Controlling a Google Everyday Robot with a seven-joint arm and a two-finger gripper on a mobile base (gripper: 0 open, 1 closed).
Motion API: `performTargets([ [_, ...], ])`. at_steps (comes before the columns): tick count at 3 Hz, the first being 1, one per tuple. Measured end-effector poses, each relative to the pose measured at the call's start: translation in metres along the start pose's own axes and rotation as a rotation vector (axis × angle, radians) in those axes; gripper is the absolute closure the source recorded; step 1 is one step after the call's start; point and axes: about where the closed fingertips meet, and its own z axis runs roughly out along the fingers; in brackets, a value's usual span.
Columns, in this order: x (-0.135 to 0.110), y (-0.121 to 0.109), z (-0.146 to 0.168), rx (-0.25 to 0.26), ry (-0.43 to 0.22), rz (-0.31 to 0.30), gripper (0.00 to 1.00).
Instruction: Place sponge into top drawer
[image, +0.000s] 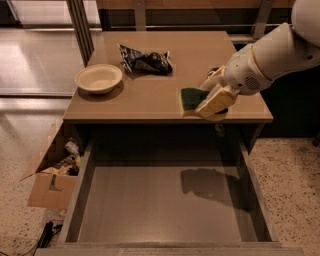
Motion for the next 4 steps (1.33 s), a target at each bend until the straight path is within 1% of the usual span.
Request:
performTargets([
  [1, 0.000, 0.000, 0.000, 0.000, 0.000, 0.000, 1.00],
  [2, 0.006, 0.013, 0.017, -0.021, -0.022, 0.023, 1.00],
  [3, 0.031, 0.053, 0.072, -0.078, -0.065, 0.104, 1.00],
  [4, 0.048, 0.080, 0.107, -0.110, -0.058, 0.139, 1.00],
])
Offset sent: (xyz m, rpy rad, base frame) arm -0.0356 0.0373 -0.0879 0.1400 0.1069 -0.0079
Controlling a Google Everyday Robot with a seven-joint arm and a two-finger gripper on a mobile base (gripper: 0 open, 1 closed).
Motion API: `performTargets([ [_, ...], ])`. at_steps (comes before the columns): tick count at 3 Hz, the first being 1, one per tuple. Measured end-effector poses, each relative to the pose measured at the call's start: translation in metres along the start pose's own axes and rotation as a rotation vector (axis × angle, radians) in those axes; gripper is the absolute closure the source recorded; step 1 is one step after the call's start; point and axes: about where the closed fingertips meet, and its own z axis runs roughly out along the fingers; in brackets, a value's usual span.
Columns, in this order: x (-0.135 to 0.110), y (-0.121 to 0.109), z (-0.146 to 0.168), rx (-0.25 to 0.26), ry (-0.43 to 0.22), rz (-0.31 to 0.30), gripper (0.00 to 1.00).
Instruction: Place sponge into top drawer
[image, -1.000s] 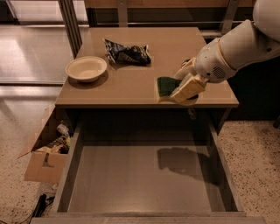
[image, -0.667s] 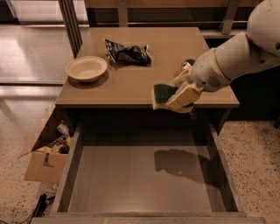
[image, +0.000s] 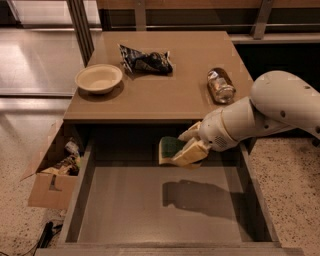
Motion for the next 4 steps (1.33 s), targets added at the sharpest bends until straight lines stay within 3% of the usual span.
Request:
performTargets([
  [1, 0.019, 0.012, 0.034, 0.020, 0.026, 0.001, 1.00],
  [2, 0.041, 0.018, 0.059, 0.104, 0.065, 0.000, 1.00],
  [3, 0.052, 0.008, 0.076, 0.209, 0.082, -0.018, 1.00],
  [4, 0.057, -0.005, 0.091, 0.263, 0.086, -0.030, 1.00],
])
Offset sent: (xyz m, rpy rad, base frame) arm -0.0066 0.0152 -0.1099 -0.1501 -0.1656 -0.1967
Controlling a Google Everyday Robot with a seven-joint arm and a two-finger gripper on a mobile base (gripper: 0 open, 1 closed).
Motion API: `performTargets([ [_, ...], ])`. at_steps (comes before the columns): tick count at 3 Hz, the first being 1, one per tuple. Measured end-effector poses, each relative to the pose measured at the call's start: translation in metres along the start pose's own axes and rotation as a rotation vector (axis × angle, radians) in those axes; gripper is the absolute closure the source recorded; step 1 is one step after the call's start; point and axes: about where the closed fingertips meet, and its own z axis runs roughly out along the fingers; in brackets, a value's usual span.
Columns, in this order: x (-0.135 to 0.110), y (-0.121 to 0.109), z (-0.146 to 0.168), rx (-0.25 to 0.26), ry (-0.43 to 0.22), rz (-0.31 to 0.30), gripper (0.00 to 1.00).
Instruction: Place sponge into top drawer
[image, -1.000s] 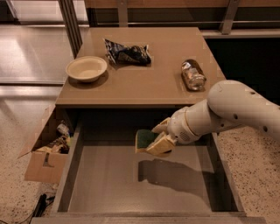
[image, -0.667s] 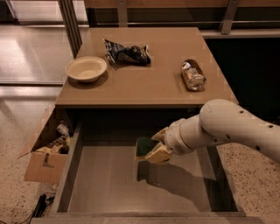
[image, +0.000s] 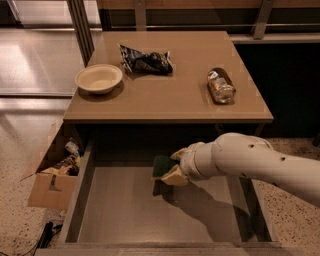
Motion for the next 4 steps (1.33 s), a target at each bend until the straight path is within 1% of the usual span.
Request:
performTargets([
  [1, -0.003, -0.003, 0.015, -0.016, -0.036, 0.024, 1.00],
  [2, 0.004, 0.006, 0.019, -0.152, -0.046, 0.011, 1.00],
  [3, 0.014, 0.017, 0.024, -0.217, -0.021, 0.008, 1.00],
  [4, 0.015, 0.019, 0.024, -0.223, -0.019, 0.007, 0.82],
])
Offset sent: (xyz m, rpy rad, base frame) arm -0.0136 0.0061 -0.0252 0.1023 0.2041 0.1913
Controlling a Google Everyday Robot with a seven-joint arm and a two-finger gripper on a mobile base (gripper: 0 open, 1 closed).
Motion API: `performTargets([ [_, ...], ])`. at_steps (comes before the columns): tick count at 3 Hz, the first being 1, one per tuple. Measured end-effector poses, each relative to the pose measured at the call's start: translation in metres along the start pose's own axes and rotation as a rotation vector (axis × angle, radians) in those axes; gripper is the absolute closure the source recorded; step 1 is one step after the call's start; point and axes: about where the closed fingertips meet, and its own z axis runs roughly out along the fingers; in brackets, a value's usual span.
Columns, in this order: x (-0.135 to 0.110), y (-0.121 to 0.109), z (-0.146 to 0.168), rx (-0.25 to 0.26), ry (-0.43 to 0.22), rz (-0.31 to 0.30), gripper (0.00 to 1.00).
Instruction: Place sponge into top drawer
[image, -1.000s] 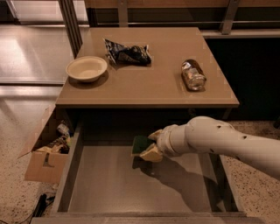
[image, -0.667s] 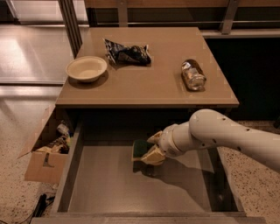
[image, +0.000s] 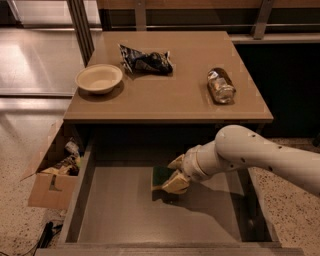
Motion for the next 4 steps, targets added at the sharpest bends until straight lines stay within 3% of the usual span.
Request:
performTargets([
  [3, 0.0000, 0.0001, 0.0001, 0.000, 0.000, 0.000, 0.12],
  [4, 0.0000, 0.0001, 0.0001, 0.000, 0.000, 0.000, 0.00],
])
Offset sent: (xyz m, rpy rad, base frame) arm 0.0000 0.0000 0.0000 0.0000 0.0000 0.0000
